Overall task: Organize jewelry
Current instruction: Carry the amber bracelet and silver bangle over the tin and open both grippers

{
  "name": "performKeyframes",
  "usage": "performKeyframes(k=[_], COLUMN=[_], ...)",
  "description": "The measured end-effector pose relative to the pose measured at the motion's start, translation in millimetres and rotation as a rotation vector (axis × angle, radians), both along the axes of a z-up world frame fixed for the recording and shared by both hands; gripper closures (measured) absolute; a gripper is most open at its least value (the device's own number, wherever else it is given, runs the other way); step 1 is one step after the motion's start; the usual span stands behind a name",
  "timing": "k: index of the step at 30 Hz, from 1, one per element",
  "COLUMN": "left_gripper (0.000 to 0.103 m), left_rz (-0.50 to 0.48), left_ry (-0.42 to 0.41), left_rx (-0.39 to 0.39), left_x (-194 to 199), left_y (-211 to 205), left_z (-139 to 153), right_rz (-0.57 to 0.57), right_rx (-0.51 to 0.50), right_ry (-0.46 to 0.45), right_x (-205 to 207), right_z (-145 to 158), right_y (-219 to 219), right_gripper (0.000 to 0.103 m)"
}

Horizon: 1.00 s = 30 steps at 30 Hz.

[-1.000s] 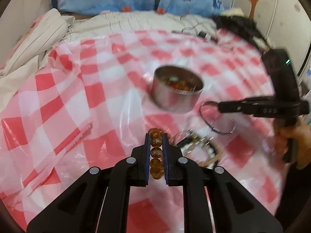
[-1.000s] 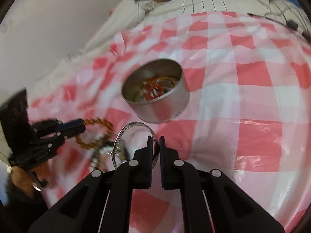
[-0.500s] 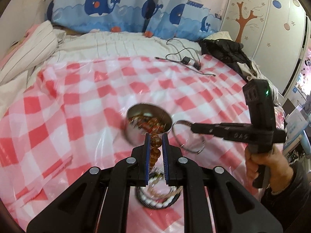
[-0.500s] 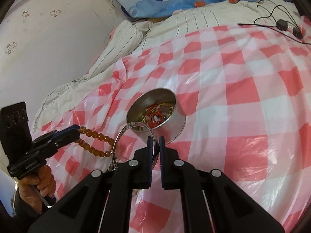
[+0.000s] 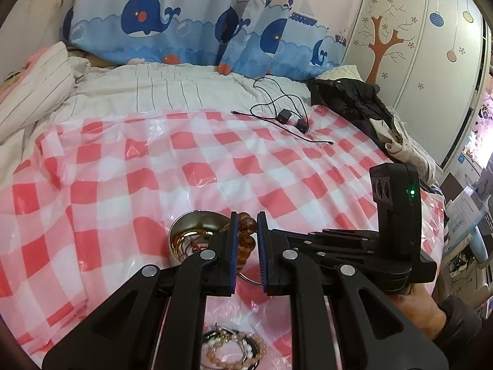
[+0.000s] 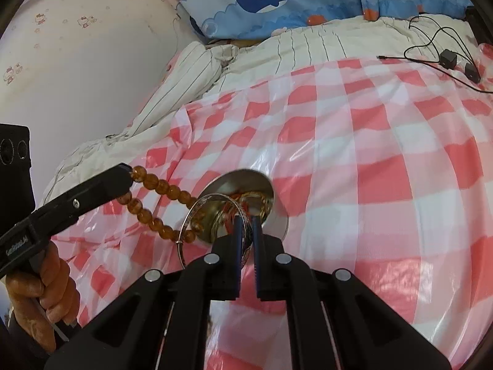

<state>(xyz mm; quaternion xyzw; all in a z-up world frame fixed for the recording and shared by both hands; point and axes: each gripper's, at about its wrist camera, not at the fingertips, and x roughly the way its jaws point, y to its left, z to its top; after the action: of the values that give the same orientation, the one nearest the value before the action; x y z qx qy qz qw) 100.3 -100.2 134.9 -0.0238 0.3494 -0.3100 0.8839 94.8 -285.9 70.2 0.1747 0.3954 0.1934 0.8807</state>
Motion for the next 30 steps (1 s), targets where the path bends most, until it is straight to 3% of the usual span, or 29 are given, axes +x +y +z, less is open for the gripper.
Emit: performKeyframes(k=[11, 14, 18, 22, 24, 30], left_gripper=[0.092, 0.091, 0.064, 0.061, 0.06, 0.056], left_rz=[0.02, 0.071, 0.132, 0.134, 0.134, 0.119], left_ry=[0.053, 0.124, 0.15, 0.13, 0.127, 0.117], left_rx=[-0.015, -0.007, -0.021, -0.025, -0.02, 0.043], left_x=[23.9, 40.4, 46.4, 40.7, 35.3, 17.0], left_y=[-3.2, 2.7, 15.5, 20.1, 21.8, 27.1], left_z=[-22.2, -38.8, -44.4, -39.0, -37.9, -35.2], right_rz=[-0.011, -0.009, 0.002, -0.019, -0.031, -0.041], right_rx=[-0.052, -0.082, -0.125, -0.109, -0.101, -0.079], right_ry=[0.003, 0.007, 0.005, -0.004, -0.008, -0.001], right_x=[19.8, 30.5, 38.4, 33.9, 31.5, 24.8], right_z=[-5.2, -10.1, -15.9, -9.8, -6.1, 0.2], right_y=[9.4, 18.5, 29.9, 19.8, 14.3, 5.3], right_gripper=[0.096, 0.092, 0.09, 0.086, 0.077, 0.065])
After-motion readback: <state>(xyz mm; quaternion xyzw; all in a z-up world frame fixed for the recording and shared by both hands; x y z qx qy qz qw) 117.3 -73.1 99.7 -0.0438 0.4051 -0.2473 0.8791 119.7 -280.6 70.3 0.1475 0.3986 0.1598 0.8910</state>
